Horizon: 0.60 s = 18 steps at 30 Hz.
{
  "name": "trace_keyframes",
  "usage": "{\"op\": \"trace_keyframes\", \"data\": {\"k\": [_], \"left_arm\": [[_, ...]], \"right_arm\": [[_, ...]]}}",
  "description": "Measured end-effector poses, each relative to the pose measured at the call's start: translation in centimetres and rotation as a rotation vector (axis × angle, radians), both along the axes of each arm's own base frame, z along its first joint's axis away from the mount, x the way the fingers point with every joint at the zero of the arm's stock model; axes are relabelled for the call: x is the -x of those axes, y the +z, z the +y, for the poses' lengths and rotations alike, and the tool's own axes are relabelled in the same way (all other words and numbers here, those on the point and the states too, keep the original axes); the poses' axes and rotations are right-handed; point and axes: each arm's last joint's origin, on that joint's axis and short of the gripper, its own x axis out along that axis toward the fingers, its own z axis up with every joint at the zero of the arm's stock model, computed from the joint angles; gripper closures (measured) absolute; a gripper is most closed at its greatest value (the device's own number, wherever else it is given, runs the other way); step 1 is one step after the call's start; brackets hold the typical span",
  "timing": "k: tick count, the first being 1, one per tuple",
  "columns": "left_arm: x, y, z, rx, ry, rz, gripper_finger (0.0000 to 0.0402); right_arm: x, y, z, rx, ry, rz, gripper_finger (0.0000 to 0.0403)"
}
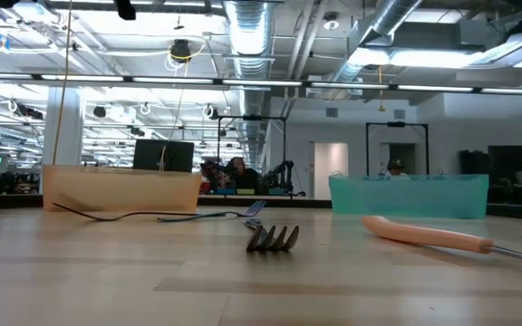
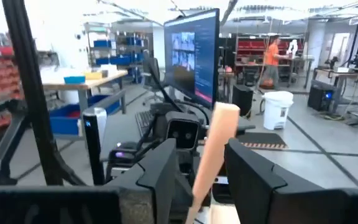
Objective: Sort silverware by color (type)
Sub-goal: Put the orange fork into the pink bin
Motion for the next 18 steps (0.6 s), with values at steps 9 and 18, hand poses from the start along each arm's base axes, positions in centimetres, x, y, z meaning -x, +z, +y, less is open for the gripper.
{"op": "trace_keyframes", "data": {"k": [9,18], "left_arm": [[0.0,0.0,-0.1,-0.011,-0.024,0.001,0.0384],[-0.3,-0.1,-0.2,-0.024,-0.061,0.015,0.0384]], "right_arm": [[-1.8,-1.9,0.2,-0.032,0.028,0.048,0.0145],[-2.6,-2.2,0.8,-0.03,-0.005,0.027,0.0102]]}}
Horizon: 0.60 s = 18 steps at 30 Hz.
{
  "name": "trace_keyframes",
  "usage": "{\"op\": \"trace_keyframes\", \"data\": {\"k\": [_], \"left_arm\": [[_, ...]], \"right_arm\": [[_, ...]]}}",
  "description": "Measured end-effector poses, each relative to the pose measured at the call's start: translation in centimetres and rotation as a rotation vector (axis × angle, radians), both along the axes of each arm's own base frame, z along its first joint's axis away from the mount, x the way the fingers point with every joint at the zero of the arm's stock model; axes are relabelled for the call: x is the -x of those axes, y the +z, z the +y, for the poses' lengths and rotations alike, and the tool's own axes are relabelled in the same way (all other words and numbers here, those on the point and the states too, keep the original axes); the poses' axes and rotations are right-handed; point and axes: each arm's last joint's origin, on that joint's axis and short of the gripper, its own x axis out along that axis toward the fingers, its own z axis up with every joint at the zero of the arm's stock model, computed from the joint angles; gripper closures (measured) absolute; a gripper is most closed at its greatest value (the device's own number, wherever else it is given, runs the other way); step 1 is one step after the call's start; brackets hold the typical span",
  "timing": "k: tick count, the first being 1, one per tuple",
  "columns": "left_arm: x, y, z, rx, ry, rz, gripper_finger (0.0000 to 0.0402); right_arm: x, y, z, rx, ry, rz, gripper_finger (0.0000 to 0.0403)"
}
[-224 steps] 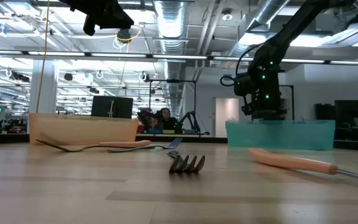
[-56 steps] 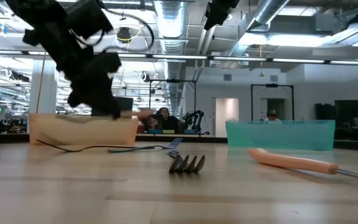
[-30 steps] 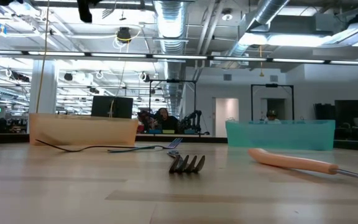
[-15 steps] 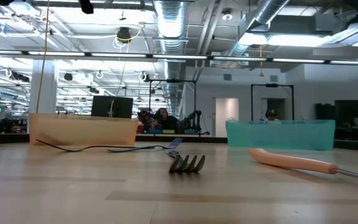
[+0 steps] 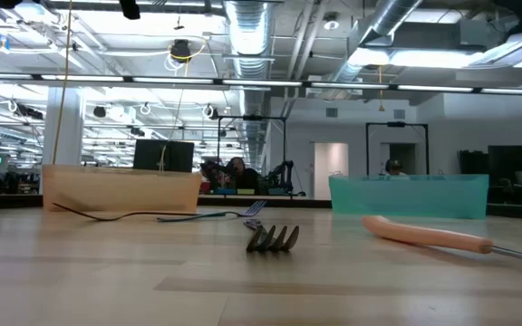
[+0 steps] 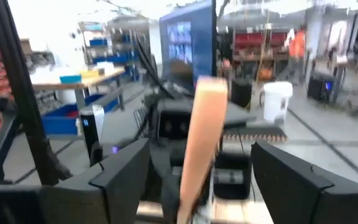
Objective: Sort silverware by color (type)
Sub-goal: Put the orange fork into the pink bin
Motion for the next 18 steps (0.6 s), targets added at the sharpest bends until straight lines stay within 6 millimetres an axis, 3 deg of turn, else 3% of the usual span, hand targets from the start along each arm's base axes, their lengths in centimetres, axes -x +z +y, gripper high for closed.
{"op": "trace_keyframes", "data": {"k": [5,18], "left_arm": [[-0.4,-0.2,0.0,-0.009,-0.024,0.011,0.0384],[-0.9,0.1,0.0,-0.016,-0.063,0.015,0.0384]], "right_arm": [[-0.9,-1.1,0.2,-0.034,0.013,0.031,0.0101],[-1.8,-1.8,0.7,-0.032,0.031,0.018,0.0101]]}}
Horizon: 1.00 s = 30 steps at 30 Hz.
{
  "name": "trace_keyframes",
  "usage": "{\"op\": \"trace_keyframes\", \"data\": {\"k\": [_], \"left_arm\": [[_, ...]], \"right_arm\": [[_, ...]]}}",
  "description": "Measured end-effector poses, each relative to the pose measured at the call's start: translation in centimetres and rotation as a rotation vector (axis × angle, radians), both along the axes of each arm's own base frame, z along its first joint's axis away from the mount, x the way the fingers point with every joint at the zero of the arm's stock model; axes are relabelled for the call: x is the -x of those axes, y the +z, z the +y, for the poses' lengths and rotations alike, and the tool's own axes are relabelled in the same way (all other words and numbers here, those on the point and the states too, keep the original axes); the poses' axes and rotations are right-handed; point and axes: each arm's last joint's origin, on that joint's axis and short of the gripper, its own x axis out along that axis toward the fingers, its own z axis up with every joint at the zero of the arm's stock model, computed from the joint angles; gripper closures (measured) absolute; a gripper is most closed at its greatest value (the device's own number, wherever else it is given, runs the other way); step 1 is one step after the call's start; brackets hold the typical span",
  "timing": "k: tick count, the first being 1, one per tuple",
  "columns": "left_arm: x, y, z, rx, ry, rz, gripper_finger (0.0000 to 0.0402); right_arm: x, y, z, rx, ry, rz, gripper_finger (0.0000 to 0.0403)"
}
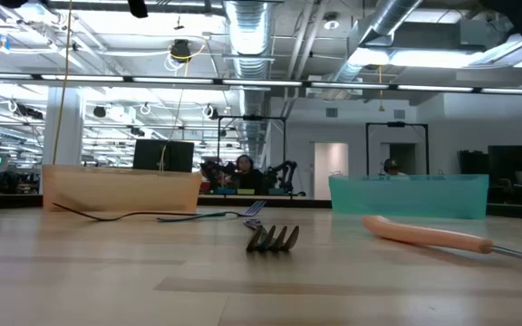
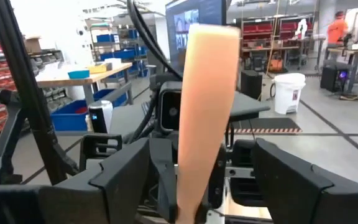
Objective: Sort silverware by color (type)
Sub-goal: Put the orange fork into the pink bin
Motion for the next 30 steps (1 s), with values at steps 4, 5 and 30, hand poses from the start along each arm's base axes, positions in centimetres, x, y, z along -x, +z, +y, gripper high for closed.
{"op": "trace_keyframes", "data": {"k": [4,5,30], "left_arm": [[-0.73,0.13,-0.01,-0.004,-0.031,0.013,0.0384],[-0.94,0.12,0.01,-0.006,-0.032,0.021,0.0384],[-0.62,0.39,0.03,-0.014,-0.011,0.014,0.0384]], "right_arm": [[0.05,0.09,0.09,0.001,0.002,-0.003,0.0101],[0.05,0.07,0.11,-0.001,0.002,0.001,0.0101],[0.15,-0.03,-0.22,-0.045,0.04,0.023,0.0286]]}}
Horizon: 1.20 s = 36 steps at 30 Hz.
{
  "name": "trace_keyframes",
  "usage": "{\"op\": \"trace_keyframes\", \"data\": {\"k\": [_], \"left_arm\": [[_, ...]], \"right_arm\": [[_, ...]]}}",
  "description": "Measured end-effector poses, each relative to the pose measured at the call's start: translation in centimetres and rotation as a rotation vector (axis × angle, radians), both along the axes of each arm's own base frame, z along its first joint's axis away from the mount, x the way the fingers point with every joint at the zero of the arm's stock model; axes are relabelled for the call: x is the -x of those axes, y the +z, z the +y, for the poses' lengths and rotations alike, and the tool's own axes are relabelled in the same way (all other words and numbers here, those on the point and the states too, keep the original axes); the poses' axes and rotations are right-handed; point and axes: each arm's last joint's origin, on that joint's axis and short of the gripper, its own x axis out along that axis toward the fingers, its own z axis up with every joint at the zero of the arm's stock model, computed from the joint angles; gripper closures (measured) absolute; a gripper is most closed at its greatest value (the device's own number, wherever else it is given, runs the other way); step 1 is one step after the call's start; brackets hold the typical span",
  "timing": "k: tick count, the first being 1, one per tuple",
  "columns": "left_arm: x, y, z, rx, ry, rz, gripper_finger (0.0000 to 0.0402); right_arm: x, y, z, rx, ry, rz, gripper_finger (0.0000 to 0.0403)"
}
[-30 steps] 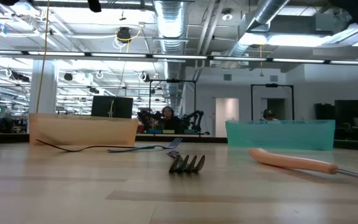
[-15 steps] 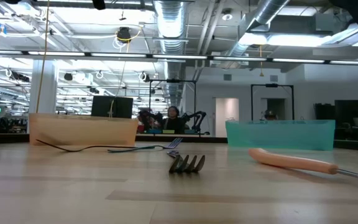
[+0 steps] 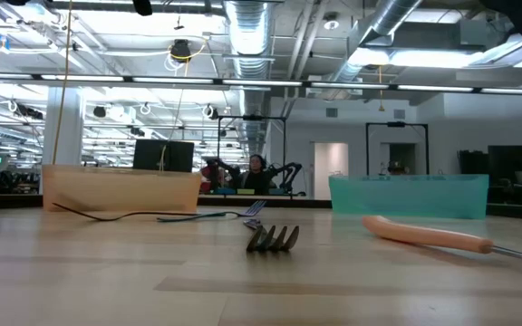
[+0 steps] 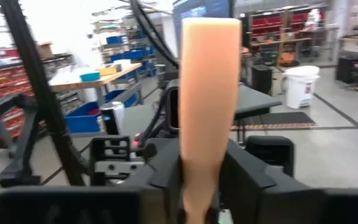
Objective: Sort silverware by color (type)
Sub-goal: Put the orange fork into the pink bin
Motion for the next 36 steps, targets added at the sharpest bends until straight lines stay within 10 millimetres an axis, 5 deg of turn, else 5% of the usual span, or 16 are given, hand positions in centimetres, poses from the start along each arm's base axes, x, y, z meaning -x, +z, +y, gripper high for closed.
{"op": "trace_keyframes", "data": {"k": [2,7,20,36], "left_arm": [[0.0,0.0,0.0,-0.001,-0.003,0.003,0.0384],[0.0,-0.1,0.0,0.011,0.01,0.013,0.0377],[-0.3,-1.6,0.3,0.19,0.049,0.119,0.0242],[1.9,-2.1,0.4,0.254,0.172,0.205,0.0235]], "right_arm": [[0.0,0.0,0.1,0.001,0.023,0.001,0.0314],[0.0,-0.1,0.1,-0.001,0.032,0.014,0.0314],[0.1,-0.5,-0.4,-0.029,-0.006,0.052,0.0314],[1.5,-2.3,-5.1,-0.179,-0.134,0.263,0.0314]]}}
